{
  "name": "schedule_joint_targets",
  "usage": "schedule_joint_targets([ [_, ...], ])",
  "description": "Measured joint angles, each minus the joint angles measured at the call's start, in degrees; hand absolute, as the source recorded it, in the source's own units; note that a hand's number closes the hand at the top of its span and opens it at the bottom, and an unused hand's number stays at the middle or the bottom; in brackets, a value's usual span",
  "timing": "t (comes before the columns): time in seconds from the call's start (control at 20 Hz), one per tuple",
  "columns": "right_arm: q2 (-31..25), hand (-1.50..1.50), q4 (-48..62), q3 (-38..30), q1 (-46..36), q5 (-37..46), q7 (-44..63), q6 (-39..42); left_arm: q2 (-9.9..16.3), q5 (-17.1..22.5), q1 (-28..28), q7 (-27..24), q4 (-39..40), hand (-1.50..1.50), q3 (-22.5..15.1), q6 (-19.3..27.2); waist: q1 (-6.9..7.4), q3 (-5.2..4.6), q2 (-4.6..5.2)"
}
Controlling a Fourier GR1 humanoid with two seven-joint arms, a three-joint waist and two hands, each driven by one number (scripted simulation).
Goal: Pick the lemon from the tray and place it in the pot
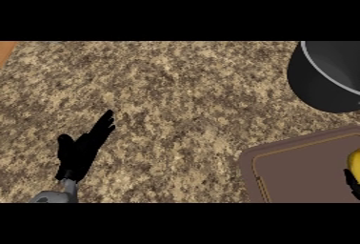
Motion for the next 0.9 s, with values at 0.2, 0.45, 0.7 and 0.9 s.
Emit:
schedule_joint_targets([
  [0.2, -3.62, 1.5, -0.17, -4.97, 3.74, -0.17, 0.14, -1.78, -0.31, -0.32, 0.23, 1.64, -1.3, 0.0, -0.9, -0.68, 1.39, 0.05, 0.24],
  [0.45, -6.32, 1.5, -5.96, -6.96, 6.43, 2.92, 4.17, -5.79, -0.88, -1.18, -0.17, 0.57, -0.29, 0.0, -0.7, -1.21, 2.11, 0.09, 0.28],
  [0.7, -9.26, 1.5, -15.16, -6.32, 6.81, 7.85, 13.47, -9.21, -1.38, -1.7, -1.57, 0.56, 1.01, 0.0, -0.31, -1.85, 2.41, 0.1, 0.3],
  [0.9, -12.33, 1.5, -20.27, -4.84, 4.43, 12.3, 23.67, -10.31, -1.78, -1.91, -1.99, 0.33, 1.34, 0.0, 0.14, -2.33, 2.7, 0.09, 0.34],
])
